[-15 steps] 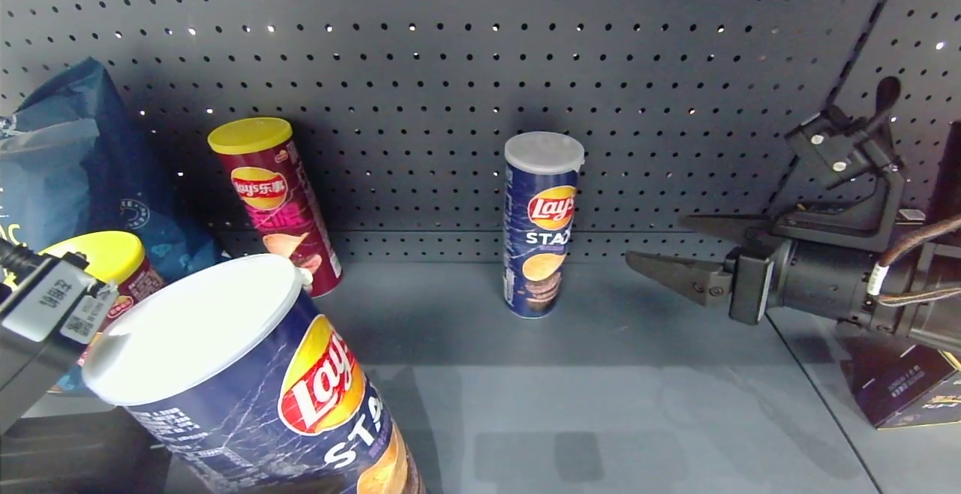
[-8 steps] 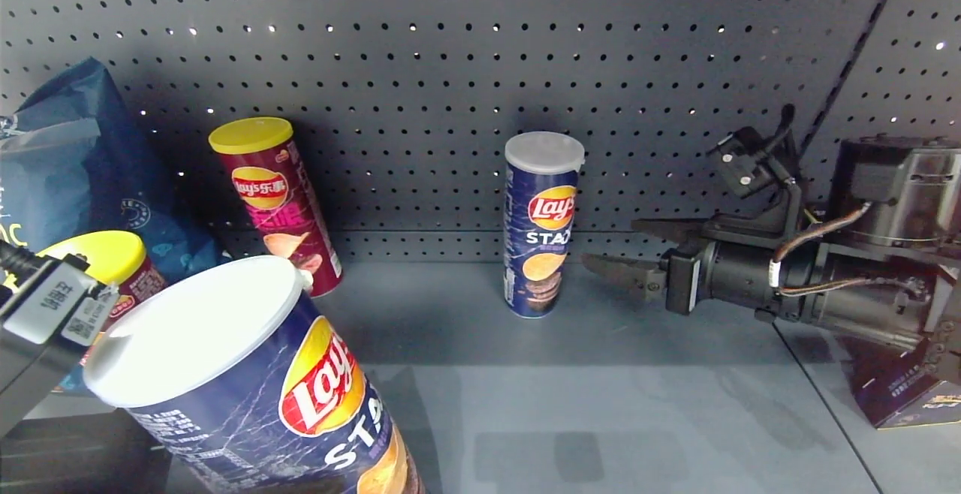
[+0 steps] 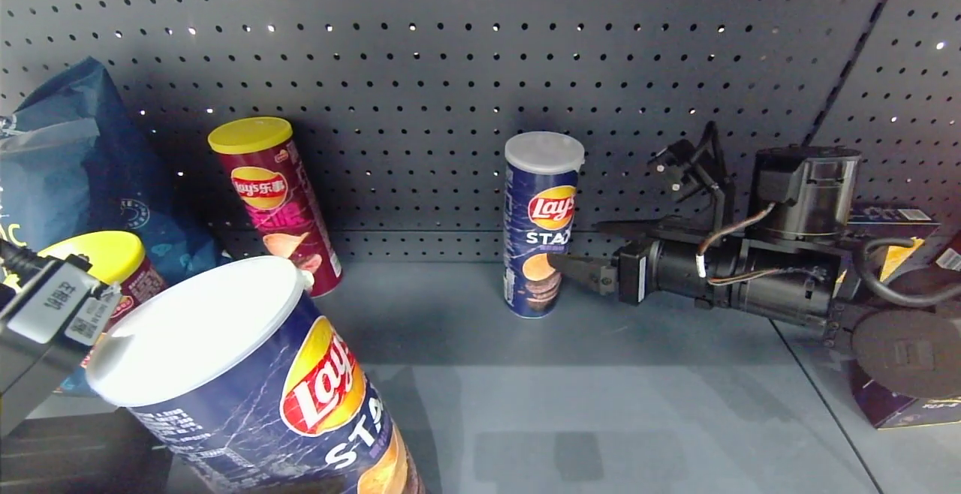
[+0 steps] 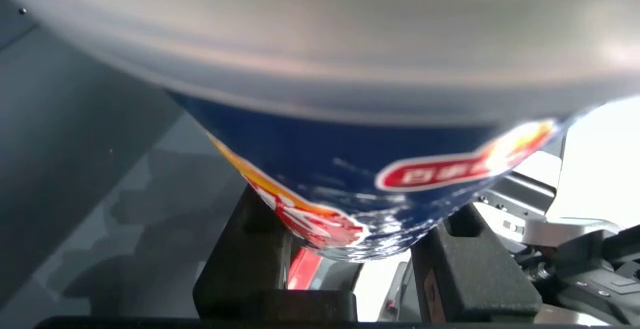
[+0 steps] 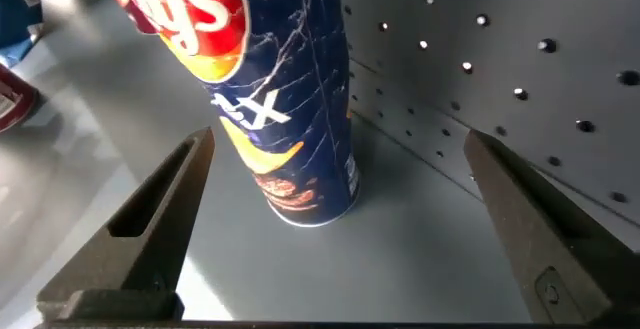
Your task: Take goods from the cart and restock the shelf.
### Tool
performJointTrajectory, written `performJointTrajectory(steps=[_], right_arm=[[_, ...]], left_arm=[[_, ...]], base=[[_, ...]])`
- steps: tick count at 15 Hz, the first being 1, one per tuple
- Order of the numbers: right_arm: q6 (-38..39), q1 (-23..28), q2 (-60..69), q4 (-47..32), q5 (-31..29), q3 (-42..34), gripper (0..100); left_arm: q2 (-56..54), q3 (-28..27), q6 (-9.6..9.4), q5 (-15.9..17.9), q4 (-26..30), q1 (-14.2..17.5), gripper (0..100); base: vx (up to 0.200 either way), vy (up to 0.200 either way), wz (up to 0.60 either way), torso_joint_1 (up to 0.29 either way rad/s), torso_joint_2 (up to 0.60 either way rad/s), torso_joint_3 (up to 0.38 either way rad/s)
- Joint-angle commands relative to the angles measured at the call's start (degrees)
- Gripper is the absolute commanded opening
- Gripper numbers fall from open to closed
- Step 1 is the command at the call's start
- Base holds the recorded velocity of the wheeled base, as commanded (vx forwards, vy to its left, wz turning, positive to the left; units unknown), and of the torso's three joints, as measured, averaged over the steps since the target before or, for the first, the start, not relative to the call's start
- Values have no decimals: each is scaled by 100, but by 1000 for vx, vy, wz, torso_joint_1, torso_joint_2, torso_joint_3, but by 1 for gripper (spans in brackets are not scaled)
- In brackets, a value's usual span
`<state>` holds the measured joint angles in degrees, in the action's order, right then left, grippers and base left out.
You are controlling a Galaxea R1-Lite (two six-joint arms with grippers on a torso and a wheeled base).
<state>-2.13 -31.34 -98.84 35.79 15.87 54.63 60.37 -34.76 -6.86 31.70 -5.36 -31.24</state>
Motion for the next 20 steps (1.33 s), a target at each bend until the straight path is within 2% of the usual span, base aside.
performJointTrajectory(steps=[1, 20], right_arm=[[-6, -56, -118, 42, 4, 39, 100], [-15, -197, -1085, 288, -5, 628, 100]], left_arm=[[10, 21, 1, 3, 0, 4, 0], [1, 65, 1, 12, 18, 4, 0]], base=[[0, 0, 0, 0, 0, 0], [0, 0, 0, 0, 0, 0]])
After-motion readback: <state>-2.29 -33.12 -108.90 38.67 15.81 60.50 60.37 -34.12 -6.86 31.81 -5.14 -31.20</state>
